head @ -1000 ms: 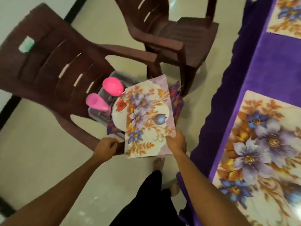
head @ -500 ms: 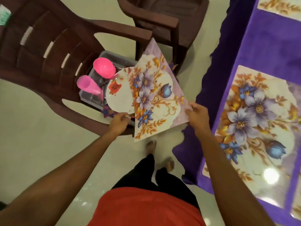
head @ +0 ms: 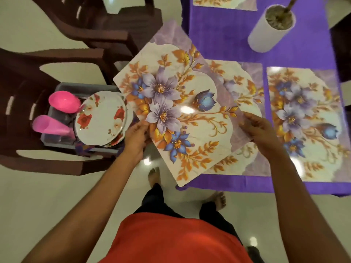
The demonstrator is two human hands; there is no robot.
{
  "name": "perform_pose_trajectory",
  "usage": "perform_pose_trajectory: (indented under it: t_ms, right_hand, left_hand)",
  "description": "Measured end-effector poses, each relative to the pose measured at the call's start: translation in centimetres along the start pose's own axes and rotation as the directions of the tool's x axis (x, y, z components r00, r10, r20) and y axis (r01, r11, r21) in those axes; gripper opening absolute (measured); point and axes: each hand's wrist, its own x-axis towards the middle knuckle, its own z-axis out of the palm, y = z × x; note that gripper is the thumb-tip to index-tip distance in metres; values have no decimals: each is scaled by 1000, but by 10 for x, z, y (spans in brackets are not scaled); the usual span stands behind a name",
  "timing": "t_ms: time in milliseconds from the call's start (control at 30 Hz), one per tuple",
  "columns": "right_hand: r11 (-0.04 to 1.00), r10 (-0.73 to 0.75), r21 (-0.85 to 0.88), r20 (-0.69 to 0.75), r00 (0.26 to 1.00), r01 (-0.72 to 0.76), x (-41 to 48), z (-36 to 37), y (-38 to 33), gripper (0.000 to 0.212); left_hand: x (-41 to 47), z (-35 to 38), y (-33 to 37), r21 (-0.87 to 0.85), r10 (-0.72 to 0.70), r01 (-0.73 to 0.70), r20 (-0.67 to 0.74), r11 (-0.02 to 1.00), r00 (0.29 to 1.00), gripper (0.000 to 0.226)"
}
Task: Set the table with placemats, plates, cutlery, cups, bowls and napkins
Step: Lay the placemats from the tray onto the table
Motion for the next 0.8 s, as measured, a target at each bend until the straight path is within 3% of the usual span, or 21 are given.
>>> perform_pose_trajectory:
  t_ms: [200, 533, 800]
  right_hand:
    - [1000, -18, -7, -33, 999, 18, -17, -133, 40, 35]
    - [994, 58, 91, -65, 996, -52, -63, -372, 79, 29]
    - [973, 7, 221, -310, 951, 65, -14, -455, 77, 27]
  left_hand:
    - [-41, 94, -34, 193, 142, -162, 112, 968, 984, 14]
    - [-119, 305, -119, 291, 125, -189, 226, 938, 966, 13]
    - [-95, 456, -85, 347, 107, -237, 353, 907, 929, 17]
